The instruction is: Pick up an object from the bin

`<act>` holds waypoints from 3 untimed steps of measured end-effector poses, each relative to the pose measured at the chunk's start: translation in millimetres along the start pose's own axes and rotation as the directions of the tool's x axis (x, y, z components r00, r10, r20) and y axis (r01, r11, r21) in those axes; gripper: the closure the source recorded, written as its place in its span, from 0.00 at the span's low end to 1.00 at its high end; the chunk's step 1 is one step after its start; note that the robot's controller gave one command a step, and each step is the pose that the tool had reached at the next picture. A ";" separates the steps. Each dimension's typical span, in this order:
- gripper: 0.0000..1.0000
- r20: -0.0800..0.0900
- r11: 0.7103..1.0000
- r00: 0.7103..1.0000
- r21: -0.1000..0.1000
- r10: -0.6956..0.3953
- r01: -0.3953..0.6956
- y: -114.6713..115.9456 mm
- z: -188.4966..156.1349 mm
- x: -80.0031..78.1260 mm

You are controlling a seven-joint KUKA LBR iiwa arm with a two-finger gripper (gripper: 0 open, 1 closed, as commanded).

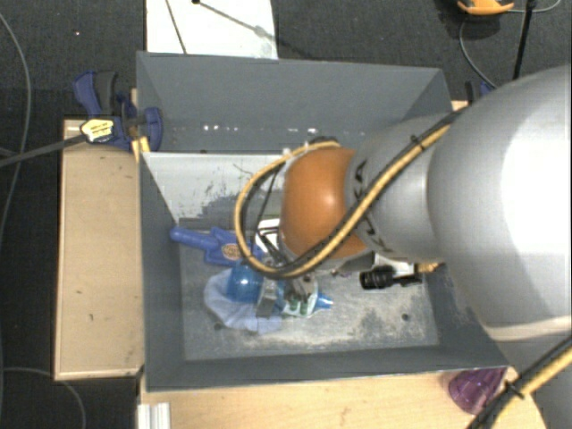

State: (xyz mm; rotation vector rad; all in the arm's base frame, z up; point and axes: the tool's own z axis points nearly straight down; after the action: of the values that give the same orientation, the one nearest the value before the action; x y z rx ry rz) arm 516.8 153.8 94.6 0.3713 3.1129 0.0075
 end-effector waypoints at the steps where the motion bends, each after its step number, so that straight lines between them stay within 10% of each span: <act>1: 1.00 0.001 1.000 1.000 -0.001 0.001 -0.001 0.2 -6.4 -0.4; 3: 1.00 -0.003 1.000 1.000 0.001 0.001 -0.001 -0.5 -18.9 0.6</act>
Offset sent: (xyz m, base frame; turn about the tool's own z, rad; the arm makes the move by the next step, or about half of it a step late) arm 0.0001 0.0002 0.0224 0.0000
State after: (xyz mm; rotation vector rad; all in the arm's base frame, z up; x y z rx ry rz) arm 516.0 153.4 113.6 0.3731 3.1159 0.0063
